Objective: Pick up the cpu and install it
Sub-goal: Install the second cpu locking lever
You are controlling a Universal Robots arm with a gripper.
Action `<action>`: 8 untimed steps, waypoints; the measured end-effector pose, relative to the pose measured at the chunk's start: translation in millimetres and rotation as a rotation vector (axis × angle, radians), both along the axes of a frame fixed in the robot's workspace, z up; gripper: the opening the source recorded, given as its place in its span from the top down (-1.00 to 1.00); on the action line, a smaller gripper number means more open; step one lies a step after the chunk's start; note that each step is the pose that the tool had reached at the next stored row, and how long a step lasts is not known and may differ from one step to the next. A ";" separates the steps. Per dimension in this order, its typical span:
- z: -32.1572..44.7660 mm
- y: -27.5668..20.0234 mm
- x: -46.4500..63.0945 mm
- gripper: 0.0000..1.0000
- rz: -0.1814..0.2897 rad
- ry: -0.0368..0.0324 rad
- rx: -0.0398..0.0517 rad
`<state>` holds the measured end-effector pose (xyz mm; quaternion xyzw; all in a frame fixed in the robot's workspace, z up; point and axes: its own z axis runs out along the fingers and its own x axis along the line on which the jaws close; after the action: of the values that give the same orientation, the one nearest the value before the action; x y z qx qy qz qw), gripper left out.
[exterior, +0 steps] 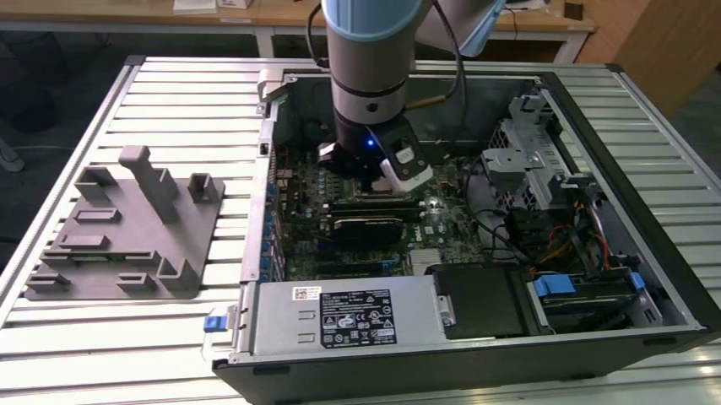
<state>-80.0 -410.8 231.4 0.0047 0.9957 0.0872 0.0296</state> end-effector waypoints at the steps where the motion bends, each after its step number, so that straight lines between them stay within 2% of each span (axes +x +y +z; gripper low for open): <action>1: -0.7 -0.2 -0.7 0.79 0.000 0.0000 0.0001; 8: -5.9 -2.8 -4.9 0.79 0.000 0.0000 0.0001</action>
<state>-84.8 -413.7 225.4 0.0047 0.9957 0.0872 0.0296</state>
